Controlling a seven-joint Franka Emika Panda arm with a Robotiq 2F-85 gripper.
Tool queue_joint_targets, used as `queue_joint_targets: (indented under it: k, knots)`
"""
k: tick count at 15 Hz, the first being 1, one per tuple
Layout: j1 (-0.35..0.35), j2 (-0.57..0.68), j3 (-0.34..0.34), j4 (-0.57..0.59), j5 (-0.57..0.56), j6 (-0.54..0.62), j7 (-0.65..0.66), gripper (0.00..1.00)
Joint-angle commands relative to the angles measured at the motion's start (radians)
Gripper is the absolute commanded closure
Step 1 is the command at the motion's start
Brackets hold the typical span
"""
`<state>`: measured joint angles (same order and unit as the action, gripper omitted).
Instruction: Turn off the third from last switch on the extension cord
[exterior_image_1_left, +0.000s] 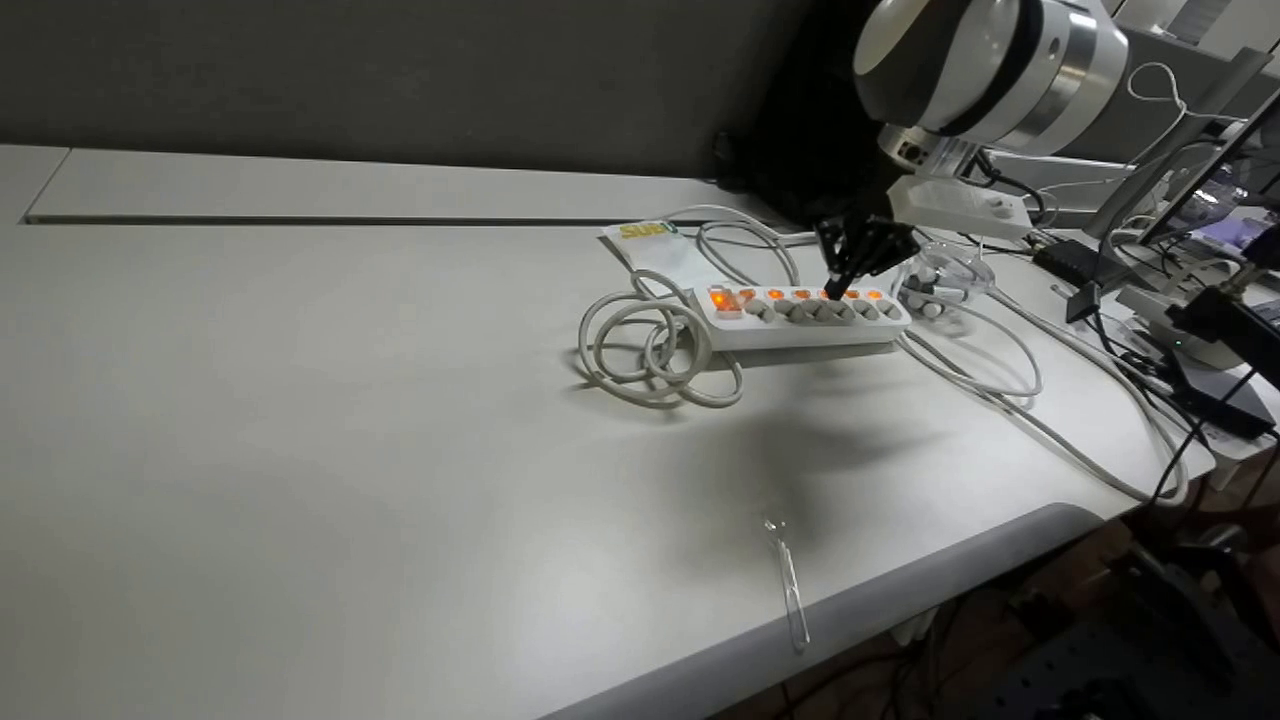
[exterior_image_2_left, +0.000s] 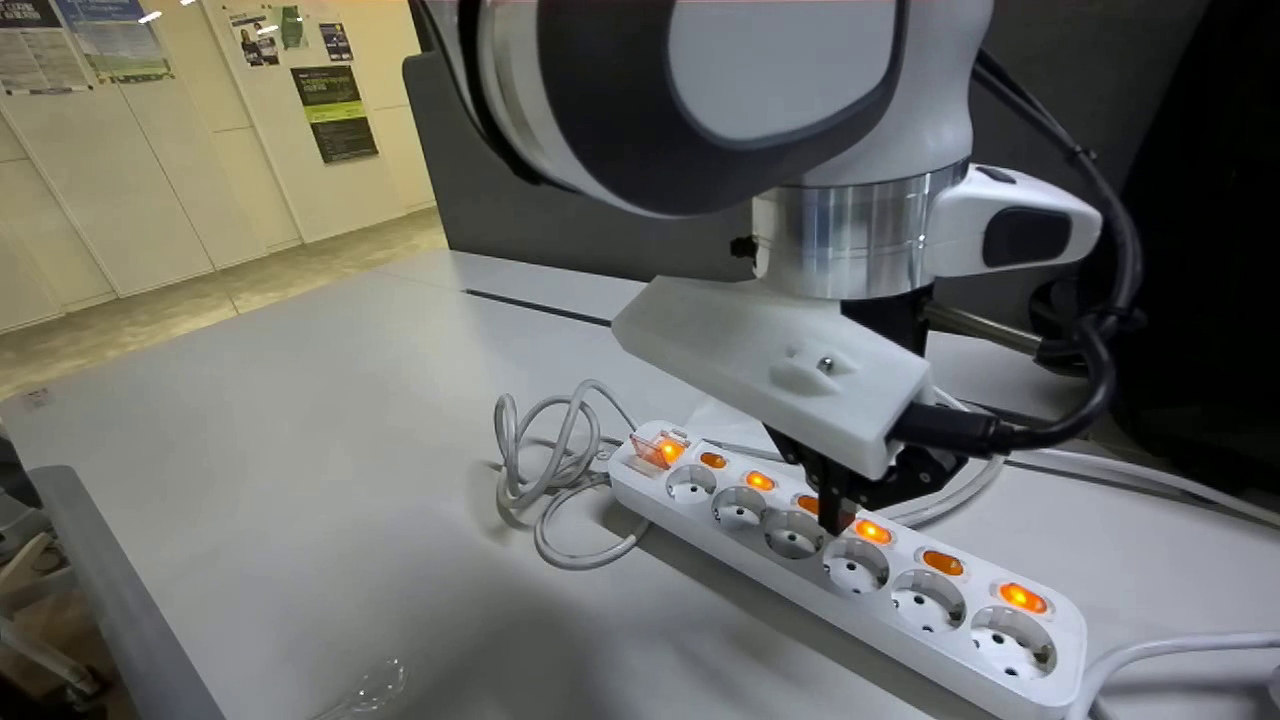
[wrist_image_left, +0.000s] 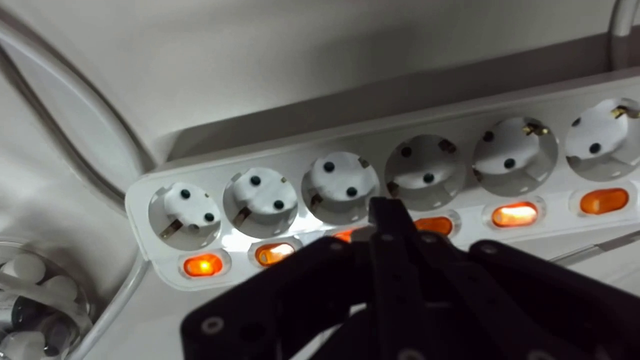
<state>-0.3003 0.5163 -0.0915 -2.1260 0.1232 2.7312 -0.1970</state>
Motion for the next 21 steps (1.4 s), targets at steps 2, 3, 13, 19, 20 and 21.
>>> queue_joint_targets:
  k: [2,3,13,19,20,21]
  knots:
    - [-0.035,0.002,0.027,0.021,0.033,0.011,-0.004,1.00]
    - [-0.040,0.003,0.028,0.025,0.040,0.009,-0.003,1.00]
    - [-0.055,0.030,0.032,0.056,0.056,0.007,0.002,1.00]
    - [-0.057,0.054,0.043,0.080,0.064,0.007,0.004,1.00]
    - [-0.056,0.058,0.043,0.083,0.064,0.006,0.005,1.00]
    - [-0.056,0.062,0.042,0.086,0.063,0.005,0.005,1.00]
